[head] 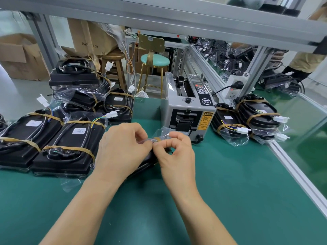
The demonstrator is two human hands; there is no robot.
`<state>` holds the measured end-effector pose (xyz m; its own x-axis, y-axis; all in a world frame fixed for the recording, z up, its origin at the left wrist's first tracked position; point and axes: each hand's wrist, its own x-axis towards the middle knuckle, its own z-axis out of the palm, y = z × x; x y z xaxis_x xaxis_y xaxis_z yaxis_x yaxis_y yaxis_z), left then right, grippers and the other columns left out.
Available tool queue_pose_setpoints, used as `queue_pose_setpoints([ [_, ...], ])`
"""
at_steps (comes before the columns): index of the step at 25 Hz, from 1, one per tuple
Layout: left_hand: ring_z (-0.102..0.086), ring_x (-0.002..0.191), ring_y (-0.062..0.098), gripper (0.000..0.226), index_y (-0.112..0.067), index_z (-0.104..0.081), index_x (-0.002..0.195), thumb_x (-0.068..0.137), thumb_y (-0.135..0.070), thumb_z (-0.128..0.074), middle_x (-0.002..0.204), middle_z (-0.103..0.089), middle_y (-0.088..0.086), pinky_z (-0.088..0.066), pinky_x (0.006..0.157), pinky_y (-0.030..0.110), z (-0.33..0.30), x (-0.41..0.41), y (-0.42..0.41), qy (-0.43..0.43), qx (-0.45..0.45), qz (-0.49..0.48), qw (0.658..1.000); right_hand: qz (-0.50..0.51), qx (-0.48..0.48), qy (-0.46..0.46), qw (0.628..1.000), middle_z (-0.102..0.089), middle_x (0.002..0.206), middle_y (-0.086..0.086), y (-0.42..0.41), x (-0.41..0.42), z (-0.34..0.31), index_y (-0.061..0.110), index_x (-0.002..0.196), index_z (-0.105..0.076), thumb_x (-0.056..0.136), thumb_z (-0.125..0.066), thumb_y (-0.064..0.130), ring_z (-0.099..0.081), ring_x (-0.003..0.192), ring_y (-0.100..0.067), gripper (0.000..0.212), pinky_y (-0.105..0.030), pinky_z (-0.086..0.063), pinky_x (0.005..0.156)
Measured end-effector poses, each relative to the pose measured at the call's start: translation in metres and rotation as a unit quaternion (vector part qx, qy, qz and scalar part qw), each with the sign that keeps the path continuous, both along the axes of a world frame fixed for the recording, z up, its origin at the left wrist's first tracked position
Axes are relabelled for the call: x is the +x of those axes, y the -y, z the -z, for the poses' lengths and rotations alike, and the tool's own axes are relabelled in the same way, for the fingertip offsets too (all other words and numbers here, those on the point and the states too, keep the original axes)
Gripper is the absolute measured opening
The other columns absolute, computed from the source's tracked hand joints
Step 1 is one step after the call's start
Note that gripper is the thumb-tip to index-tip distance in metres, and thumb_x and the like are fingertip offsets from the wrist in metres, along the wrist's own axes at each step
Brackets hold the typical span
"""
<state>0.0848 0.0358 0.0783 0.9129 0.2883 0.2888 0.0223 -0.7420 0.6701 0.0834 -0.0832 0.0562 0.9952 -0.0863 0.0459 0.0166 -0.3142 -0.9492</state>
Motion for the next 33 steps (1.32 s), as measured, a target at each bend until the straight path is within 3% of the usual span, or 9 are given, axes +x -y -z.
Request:
queue_pose_setpoints([
  [3,-0.062,0.072,0.022,0.021,-0.025,-0.059,0.059,0.074,-0.033,-0.071,0.063,-0.064,-0.006,-0.048,0.067,0.036,0.001,-0.001,0.0,0.001,0.016,0.0,1.0,0.011,0.052,0.011,0.999,-0.055,0.107,0.007,-0.003,0.0,0.006,0.023,0.086,-0.06,0.086,-0.068,0.021,-0.051,0.091,0.009,0.009,-0.01,-0.039,0.082],
  [6,-0.057,0.072,0.025,0.017,-0.023,-0.057,0.069,0.08,-0.033,-0.065,0.066,-0.061,-0.005,-0.044,0.065,0.035,0.003,-0.001,0.003,0.019,0.062,0.003,0.998,0.015,0.081,-0.003,0.997,-0.06,0.106,0.005,-0.001,0.004,0.01,0.021,0.099,-0.056,0.086,-0.07,0.023,-0.054,0.092,0.003,0.019,-0.01,-0.04,0.078],
  [11,-0.057,0.071,0.024,0.018,-0.023,-0.055,0.072,0.082,-0.037,-0.062,0.065,-0.059,-0.005,-0.043,0.063,0.033,0.003,0.0,0.002,0.013,0.055,-0.005,0.998,0.011,0.072,-0.043,0.996,-0.059,0.105,0.012,-0.003,0.01,0.008,0.03,0.094,-0.057,0.08,-0.072,0.033,-0.055,0.097,-0.001,0.021,-0.037,-0.038,0.104],
  [18,-0.044,0.066,0.031,0.021,-0.019,-0.048,0.08,0.091,-0.035,-0.055,0.062,-0.051,0.0,-0.031,0.059,0.034,0.001,0.007,0.005,0.035,0.143,-0.026,0.989,0.01,0.153,-0.084,0.985,-0.061,0.103,0.004,-0.007,0.021,0.008,0.029,0.079,-0.058,0.069,-0.069,0.031,-0.052,0.115,-0.029,0.015,-0.055,-0.034,0.106],
  [21,-0.054,0.075,0.034,0.02,-0.019,-0.051,0.081,0.091,-0.036,-0.054,0.072,-0.06,0.004,-0.032,0.062,0.034,0.0,0.012,0.004,0.014,0.147,-0.038,0.988,-0.01,0.115,-0.056,0.992,-0.06,0.1,0.012,-0.004,0.023,0.01,0.032,0.083,-0.056,0.071,-0.07,0.035,-0.054,0.111,-0.019,0.018,-0.045,-0.034,0.106],
  [24,-0.054,0.075,0.032,0.018,-0.021,-0.05,0.079,0.09,-0.035,-0.055,0.071,-0.059,-0.001,-0.034,0.061,0.034,0.0,0.008,0.005,0.012,0.123,-0.04,0.992,-0.048,-0.001,-0.006,0.999,-0.056,0.104,0.02,0.003,0.021,0.013,0.039,0.09,-0.052,0.062,-0.072,0.054,-0.051,0.106,0.001,0.038,-0.011,-0.016,0.099],
  [27,-0.052,0.069,0.021,0.016,-0.022,-0.053,0.076,0.086,-0.032,-0.06,0.067,-0.058,-0.005,-0.031,0.061,0.032,-0.001,-0.002,0.001,0.055,0.096,0.01,0.994,-0.102,0.049,-0.033,0.993,-0.052,0.096,0.016,0.014,0.031,0.014,0.041,0.098,-0.052,0.058,-0.081,0.048,-0.051,0.092,0.0,0.049,-0.028,-0.034,0.101],
  [30,-0.058,0.073,0.02,0.014,-0.021,-0.065,0.077,0.079,-0.035,-0.066,0.08,-0.063,-0.009,-0.041,0.065,0.032,-0.005,-0.012,-0.01,0.088,0.168,0.134,0.973,-0.132,0.175,-0.104,0.97,-0.043,0.088,0.006,0.017,0.043,0.011,0.036,0.116,-0.054,0.074,-0.081,0.022,-0.05,0.081,-0.006,0.052,-0.022,-0.042,0.078],
  [33,-0.066,0.081,0.021,0.058,-0.02,-0.067,0.1,0.049,-0.04,-0.083,0.099,-0.067,-0.007,-0.049,0.067,0.034,-0.004,-0.027,-0.022,0.049,0.3,0.159,0.939,-0.156,0.169,-0.109,0.967,-0.042,0.085,0.005,0.016,0.051,0.009,0.038,0.125,-0.054,0.079,-0.076,0.02,-0.05,0.076,-0.005,0.054,-0.015,-0.04,0.066],
])
